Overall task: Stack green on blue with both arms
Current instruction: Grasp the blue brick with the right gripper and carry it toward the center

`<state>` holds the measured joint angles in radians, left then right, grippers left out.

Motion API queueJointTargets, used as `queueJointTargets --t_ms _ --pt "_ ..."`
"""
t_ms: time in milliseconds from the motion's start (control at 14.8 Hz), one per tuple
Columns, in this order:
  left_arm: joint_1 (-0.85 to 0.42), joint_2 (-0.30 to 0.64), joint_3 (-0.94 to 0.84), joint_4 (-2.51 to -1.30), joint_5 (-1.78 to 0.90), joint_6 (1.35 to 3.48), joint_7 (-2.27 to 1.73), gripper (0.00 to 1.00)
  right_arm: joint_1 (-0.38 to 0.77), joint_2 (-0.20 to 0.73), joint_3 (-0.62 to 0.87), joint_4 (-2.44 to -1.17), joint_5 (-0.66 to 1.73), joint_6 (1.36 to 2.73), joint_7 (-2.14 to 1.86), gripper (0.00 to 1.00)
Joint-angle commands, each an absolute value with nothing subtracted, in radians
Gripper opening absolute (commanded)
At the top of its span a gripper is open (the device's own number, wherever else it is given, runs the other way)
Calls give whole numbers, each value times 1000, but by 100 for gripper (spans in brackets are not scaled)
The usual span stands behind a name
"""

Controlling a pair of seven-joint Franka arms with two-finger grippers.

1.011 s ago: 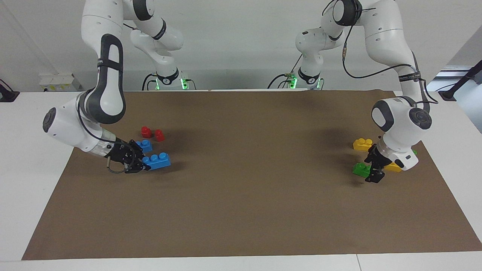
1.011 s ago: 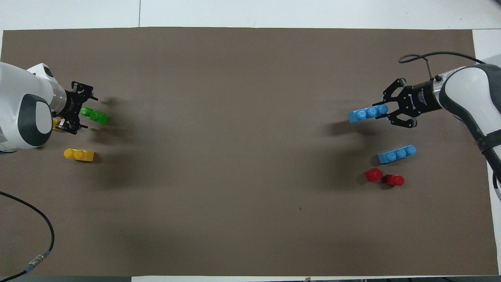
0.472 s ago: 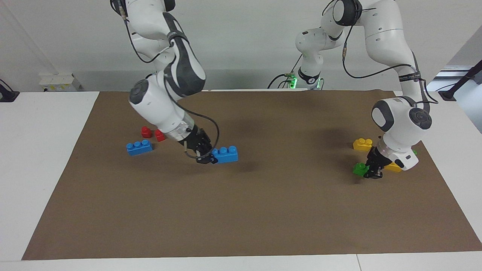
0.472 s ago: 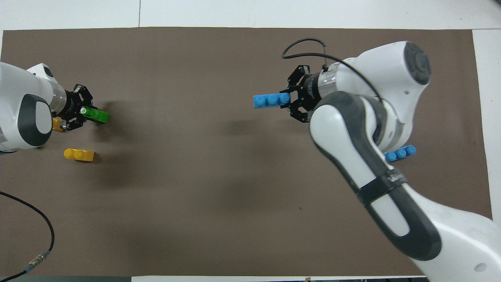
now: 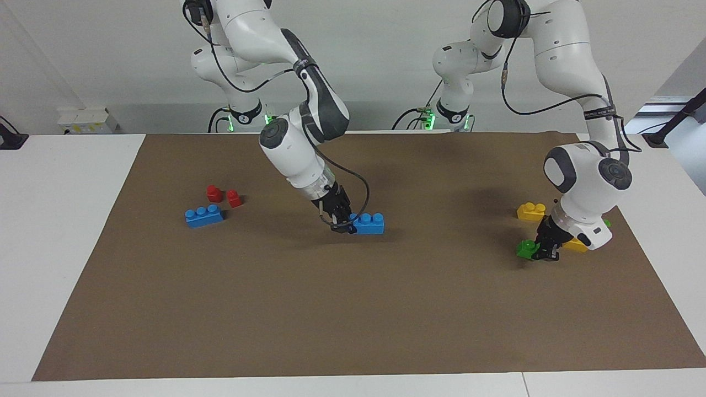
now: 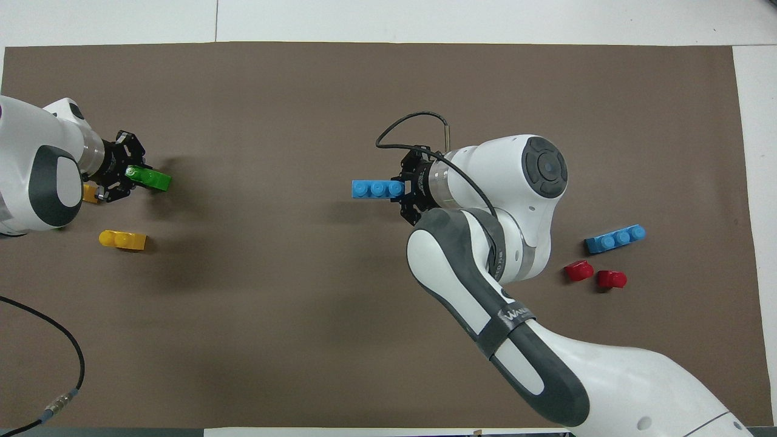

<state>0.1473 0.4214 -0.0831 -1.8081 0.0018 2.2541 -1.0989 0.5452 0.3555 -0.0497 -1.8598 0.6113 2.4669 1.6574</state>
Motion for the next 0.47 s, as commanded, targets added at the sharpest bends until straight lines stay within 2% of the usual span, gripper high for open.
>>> queueJointTargets --t_ms 0,404 --pt "106 361 -81 -1801 11 2169 -1130 0 572 376 -52 -1899 649 2533 1637 0" --pt "-35 243 -84 -1818 9 2023 -1423 0 603 431 -52 -1902 808 2579 1482 0"
